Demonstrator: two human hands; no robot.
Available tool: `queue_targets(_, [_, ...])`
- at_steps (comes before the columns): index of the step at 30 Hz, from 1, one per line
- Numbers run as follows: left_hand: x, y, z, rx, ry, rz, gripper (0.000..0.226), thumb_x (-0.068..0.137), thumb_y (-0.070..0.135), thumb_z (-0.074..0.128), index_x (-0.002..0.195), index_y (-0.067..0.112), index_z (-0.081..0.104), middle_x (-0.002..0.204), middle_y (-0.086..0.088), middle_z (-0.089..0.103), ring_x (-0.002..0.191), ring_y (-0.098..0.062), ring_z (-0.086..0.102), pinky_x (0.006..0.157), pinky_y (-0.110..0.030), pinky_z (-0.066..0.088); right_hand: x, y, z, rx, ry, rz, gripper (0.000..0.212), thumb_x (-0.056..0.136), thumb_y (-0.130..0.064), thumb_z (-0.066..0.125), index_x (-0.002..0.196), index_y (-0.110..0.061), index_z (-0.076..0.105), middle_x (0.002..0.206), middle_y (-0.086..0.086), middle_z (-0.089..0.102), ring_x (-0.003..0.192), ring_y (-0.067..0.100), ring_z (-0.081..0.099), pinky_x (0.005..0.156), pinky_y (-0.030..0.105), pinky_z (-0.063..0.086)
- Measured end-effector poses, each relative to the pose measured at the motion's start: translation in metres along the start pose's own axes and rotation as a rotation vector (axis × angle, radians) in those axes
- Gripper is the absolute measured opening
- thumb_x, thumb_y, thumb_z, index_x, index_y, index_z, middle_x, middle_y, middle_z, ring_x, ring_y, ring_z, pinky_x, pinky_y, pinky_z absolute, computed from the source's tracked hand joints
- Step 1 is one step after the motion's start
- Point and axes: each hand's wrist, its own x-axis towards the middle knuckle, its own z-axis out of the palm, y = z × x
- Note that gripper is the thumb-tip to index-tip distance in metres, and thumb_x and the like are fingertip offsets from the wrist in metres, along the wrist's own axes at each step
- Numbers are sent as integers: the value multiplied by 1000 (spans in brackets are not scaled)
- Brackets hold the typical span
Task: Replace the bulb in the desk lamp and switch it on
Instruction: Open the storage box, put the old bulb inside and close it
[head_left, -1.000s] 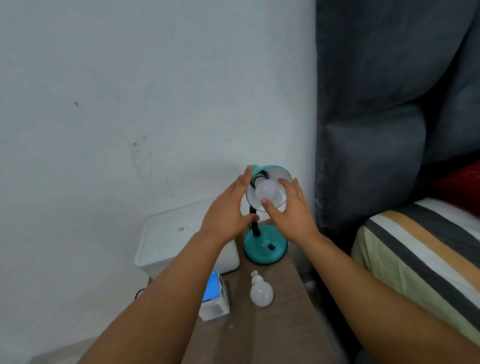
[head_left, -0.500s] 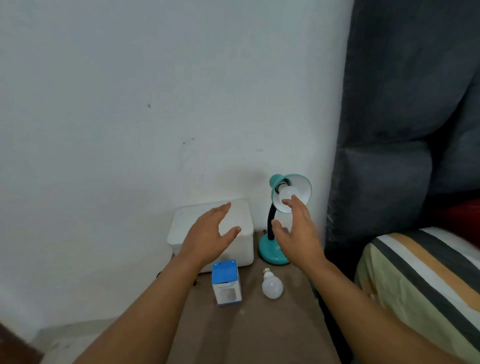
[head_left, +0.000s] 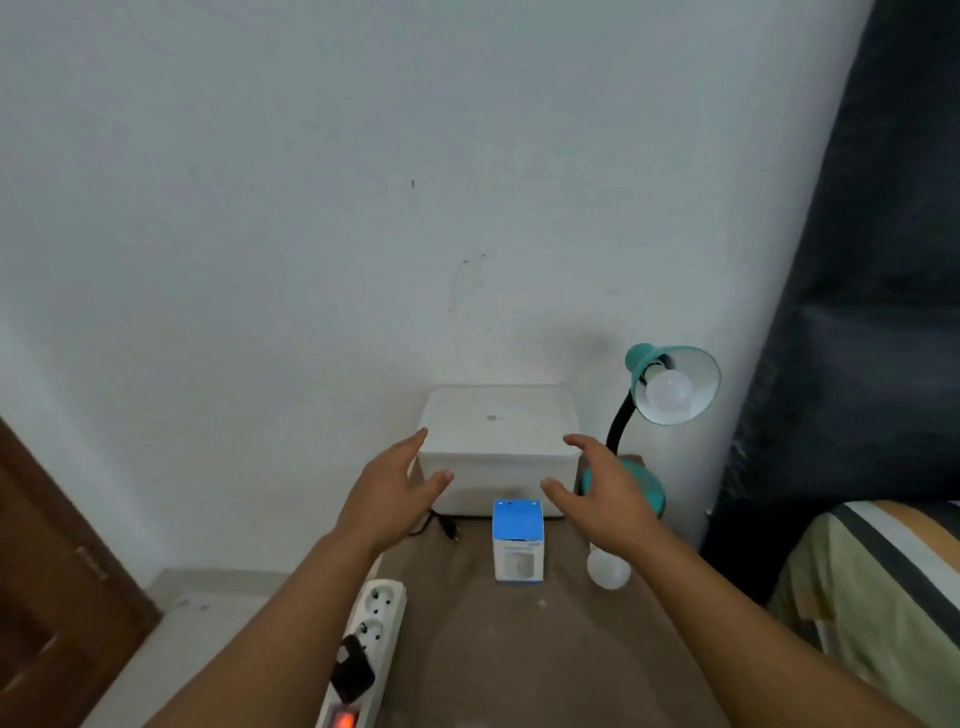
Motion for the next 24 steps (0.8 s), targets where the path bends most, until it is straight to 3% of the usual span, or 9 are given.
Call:
queue_targets(4, [8, -17, 9, -51, -23, -56, 74, 93, 38, 70, 156, 23, 34, 156, 3, 44, 143, -16, 39, 101, -15, 26, 17, 11, 6, 0, -96, 53, 94, 78, -52, 75, 153, -30, 23, 161, -4, 23, 147, 17, 25, 117, 38, 30])
queue_targets(10, [40, -31, 26, -82, -107, -111, 88, 91, 48, 70, 161, 20, 23, 165, -1, 29, 152, -20, 27, 121, -36, 25, 55, 27, 15, -1, -110, 141, 111, 67, -59, 80, 154, -30, 19, 165, 0, 11, 150, 21, 17, 119, 44, 26])
queue_targets(14, [66, -32, 36, -141, -101, -127, 89, 88, 39, 76, 159, 18, 25, 157, 3, 39, 144, -18, 37, 109, -25, 31, 77, 38, 20, 22, -160, 213, 125, 60, -64, 81, 156, -30, 10, 166, -1, 5, 150, 22, 15, 120, 45, 24])
queue_targets(18, [88, -38, 43, -237, -115, -202, 100, 88, 33, 78, 161, 13, 13, 151, 11, 37, 140, -10, 35, 100, -18, 28, 98, 51, 26, 35, -173, 247, 143, 39, -86, 74, 155, -33, 8, 161, -1, 21, 145, 21, 29, 115, 48, 34])
queue_targets(21, [99, -41, 45, -271, -126, -250, 109, 85, 38, 79, 162, 13, 7, 163, 0, 31, 148, -21, 33, 112, -27, 31, 106, 56, 29, 73, -187, 225, 139, 43, -82, 76, 154, -32, 9, 158, -1, 29, 140, 19, 36, 113, 47, 37])
queue_targets(24, [106, -46, 48, -287, -129, -256, 106, 83, 40, 81, 161, 14, 15, 157, 1, 40, 140, -17, 42, 107, -26, 37, 109, 55, 32, 114, -198, 211, 143, 46, -80, 77, 157, -29, 3, 161, -2, 23, 143, 19, 31, 116, 45, 33])
